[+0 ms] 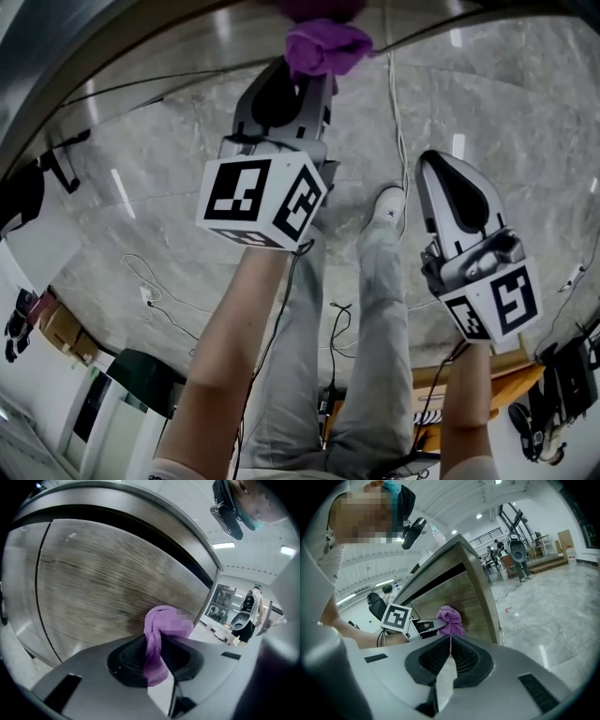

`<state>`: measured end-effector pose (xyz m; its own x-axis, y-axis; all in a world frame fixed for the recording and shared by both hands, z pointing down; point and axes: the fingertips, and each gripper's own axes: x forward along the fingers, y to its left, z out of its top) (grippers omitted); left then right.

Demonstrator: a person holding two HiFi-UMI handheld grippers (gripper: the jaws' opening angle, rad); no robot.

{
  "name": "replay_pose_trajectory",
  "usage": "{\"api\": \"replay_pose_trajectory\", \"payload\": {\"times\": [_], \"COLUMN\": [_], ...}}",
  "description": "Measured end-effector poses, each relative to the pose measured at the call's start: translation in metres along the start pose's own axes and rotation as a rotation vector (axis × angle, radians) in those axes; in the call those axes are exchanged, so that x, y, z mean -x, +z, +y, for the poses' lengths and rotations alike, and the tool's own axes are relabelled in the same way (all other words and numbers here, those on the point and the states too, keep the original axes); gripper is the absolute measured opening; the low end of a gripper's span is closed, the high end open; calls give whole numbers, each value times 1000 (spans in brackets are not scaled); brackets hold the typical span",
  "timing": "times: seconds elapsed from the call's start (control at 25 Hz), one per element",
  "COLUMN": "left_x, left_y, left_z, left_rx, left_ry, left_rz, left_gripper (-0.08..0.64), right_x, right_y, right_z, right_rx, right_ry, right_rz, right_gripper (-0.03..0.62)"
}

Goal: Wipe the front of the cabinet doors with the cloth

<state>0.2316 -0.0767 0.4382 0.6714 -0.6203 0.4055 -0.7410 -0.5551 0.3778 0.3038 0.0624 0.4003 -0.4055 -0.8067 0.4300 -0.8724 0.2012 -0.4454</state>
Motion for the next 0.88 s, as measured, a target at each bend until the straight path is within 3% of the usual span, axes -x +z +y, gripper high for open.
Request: {"api": "replay_pose_trajectory", "payload": {"times": [0.2, 0.52, 0.88], "left_x": [26, 66, 101], "left_y": [9, 21, 34], "left_z": [52, 135, 198], "left_rx": [-6, 27, 66], "left_ry": [54, 152, 295], "left_rz": [-15, -46, -99], "left_gripper": [80, 79, 78], "right_x": [-34, -80, -106], "right_y": [-5, -14, -17], "right_z": [37, 87, 110], "right_rx": [51, 8, 19], "right_ry": [35, 85, 127], "right_rz": [25, 29, 47], "right_gripper": [29, 29, 29]}}
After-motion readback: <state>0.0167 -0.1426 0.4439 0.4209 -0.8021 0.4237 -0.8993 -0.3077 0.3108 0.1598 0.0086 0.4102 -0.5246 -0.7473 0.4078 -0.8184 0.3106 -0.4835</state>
